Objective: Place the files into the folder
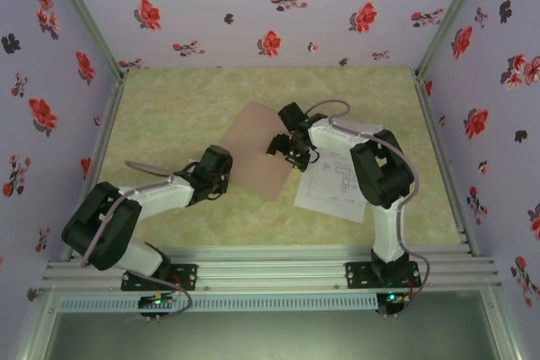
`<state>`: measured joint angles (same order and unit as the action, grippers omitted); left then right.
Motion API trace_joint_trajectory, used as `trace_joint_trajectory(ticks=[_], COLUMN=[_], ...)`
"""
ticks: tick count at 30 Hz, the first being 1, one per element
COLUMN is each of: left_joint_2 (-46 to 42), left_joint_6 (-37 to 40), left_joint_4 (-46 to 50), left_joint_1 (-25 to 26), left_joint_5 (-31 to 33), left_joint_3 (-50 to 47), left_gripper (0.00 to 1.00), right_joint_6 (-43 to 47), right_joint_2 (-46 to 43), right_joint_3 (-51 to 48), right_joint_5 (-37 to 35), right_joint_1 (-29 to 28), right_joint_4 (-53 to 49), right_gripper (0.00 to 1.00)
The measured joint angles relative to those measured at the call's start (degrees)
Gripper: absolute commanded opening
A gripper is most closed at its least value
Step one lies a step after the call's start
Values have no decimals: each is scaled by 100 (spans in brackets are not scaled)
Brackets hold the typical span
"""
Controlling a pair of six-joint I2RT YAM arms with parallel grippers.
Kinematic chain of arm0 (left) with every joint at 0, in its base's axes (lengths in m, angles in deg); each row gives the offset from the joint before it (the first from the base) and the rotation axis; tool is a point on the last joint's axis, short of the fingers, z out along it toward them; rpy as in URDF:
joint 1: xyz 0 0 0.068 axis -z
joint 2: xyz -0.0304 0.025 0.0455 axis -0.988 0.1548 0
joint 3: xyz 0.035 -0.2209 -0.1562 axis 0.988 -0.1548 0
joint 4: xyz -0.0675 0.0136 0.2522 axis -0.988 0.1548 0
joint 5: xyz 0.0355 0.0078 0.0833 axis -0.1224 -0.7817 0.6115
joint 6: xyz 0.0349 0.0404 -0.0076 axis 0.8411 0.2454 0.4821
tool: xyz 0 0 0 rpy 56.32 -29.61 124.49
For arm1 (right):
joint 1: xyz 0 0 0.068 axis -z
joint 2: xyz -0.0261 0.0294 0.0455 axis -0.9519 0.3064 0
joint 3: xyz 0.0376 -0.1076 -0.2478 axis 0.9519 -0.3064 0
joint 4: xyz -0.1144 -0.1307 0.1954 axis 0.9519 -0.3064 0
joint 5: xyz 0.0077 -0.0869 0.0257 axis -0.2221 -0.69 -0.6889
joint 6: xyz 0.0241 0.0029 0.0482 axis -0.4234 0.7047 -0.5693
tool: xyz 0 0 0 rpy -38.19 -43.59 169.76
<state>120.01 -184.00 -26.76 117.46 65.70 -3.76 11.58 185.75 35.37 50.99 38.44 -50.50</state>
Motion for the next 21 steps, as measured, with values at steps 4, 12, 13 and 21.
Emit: trace_joint_trajectory(ticks=[4, 12, 13, 21], left_joint_2=[2, 74, 90, 103], left_joint_6=[-2, 63, 70, 105], left_joint_4=[-105, -518, -560, -678], left_joint_1=[2, 17, 24, 55], left_joint_5=[2, -46, -61, -210], left_joint_3=[-4, -87, -98, -186], left_gripper=[48, 45, 45, 58], right_joint_6=[0, 0, 0, 0], right_joint_2=[7, 28, 28, 50], right_joint_3=[9, 42, 42, 74], right_joint_5=[20, 98, 103, 144], right_joint_1=[11, 48, 48, 76], right_joint_4=[-9, -35, -35, -74], right_gripper=[83, 84, 84, 84])
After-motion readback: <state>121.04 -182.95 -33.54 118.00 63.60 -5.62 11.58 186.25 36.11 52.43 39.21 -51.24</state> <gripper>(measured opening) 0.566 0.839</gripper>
